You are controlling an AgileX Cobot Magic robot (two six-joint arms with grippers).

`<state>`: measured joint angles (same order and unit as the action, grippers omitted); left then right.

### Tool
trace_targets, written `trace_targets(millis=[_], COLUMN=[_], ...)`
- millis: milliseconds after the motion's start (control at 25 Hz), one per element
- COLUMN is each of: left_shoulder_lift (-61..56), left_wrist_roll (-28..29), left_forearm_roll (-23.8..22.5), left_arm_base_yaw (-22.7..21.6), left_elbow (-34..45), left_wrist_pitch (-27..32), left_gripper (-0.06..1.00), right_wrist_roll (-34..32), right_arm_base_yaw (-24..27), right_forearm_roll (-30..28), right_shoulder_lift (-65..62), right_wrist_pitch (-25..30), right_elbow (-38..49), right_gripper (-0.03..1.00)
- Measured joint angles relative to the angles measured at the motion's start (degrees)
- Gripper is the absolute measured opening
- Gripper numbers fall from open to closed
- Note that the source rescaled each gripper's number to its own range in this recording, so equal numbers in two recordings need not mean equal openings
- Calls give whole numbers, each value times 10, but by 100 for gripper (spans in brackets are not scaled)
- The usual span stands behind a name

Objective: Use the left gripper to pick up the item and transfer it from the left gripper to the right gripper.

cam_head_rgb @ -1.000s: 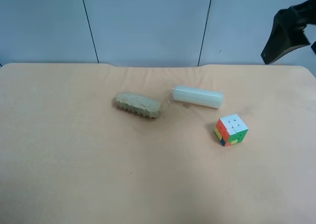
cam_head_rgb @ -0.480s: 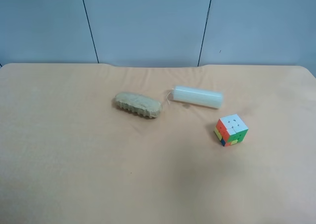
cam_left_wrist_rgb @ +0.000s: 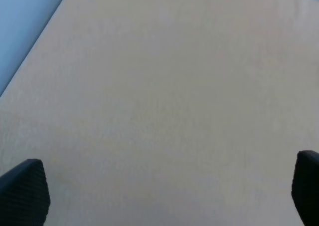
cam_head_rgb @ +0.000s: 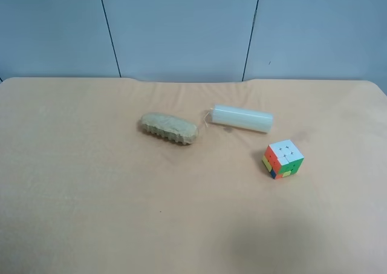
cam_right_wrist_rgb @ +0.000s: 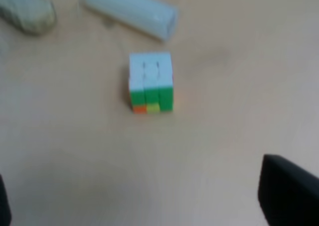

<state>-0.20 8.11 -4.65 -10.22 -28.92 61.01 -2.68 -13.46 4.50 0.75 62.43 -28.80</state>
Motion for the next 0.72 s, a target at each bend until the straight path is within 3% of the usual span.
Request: trace_targets(millis=[720], left_shoulder_lift=[0], left_wrist_roll=[0], left_forearm_roll=[0], left_arm_base_yaw=[0], left_elbow=[0], left_wrist_pitch=[0], left_gripper=[100], right_wrist_roll=[-6], right_arm_base_yaw=[2], right_forearm_roll=[0], right_shoulder_lift=[-10], right_wrist_pitch=[-13], right_elbow=[6], right_gripper=[99])
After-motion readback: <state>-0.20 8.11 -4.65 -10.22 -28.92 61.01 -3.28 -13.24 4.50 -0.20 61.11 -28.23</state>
